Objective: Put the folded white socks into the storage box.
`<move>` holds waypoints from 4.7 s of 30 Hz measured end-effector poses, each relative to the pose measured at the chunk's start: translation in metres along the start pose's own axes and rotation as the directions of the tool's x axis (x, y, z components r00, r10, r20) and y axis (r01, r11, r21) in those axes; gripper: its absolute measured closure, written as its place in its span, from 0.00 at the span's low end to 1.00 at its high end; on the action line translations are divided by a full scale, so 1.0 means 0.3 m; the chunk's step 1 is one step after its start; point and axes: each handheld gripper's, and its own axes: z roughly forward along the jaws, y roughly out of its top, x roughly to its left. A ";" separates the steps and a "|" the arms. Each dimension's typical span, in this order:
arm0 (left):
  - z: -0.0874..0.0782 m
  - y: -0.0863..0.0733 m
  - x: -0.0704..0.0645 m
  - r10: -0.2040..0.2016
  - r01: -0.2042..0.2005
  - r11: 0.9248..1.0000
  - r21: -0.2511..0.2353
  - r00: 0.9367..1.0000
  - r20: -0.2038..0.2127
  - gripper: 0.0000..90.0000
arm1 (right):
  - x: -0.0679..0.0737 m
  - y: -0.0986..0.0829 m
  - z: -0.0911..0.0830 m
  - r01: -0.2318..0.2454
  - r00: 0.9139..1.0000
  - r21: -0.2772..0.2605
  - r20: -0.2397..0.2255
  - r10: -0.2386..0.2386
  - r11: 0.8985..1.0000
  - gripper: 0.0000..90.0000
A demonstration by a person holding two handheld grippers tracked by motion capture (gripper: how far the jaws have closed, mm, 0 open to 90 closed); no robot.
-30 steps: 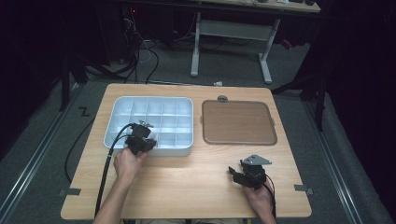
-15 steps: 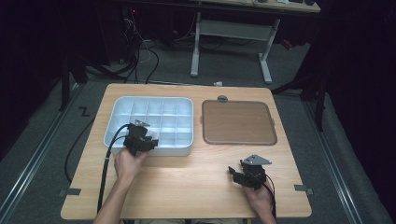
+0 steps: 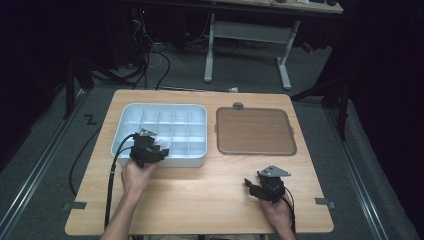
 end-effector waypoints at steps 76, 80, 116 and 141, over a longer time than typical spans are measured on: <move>-0.304 -0.073 0.061 -0.059 0.075 0.979 -0.188 0.995 0.085 0.49 | -0.003 -0.001 -0.001 -0.007 1.000 -0.002 -0.002 0.007 1.000 0.44; -0.311 -0.093 0.053 -0.057 0.075 0.978 -0.192 0.993 0.099 0.49 | -0.001 -0.002 -0.002 -0.005 1.000 -0.001 0.004 0.005 1.000 0.44; -0.319 -0.217 0.031 -0.084 0.102 0.984 -0.144 0.988 0.130 0.48 | -0.001 -0.002 -0.002 -0.004 1.000 -0.001 0.005 0.004 1.000 0.44; -0.279 -0.261 0.066 -0.141 0.149 0.986 -0.075 0.984 0.110 0.48 | 0.000 -0.003 -0.003 -0.004 1.000 0.000 0.006 0.004 1.000 0.44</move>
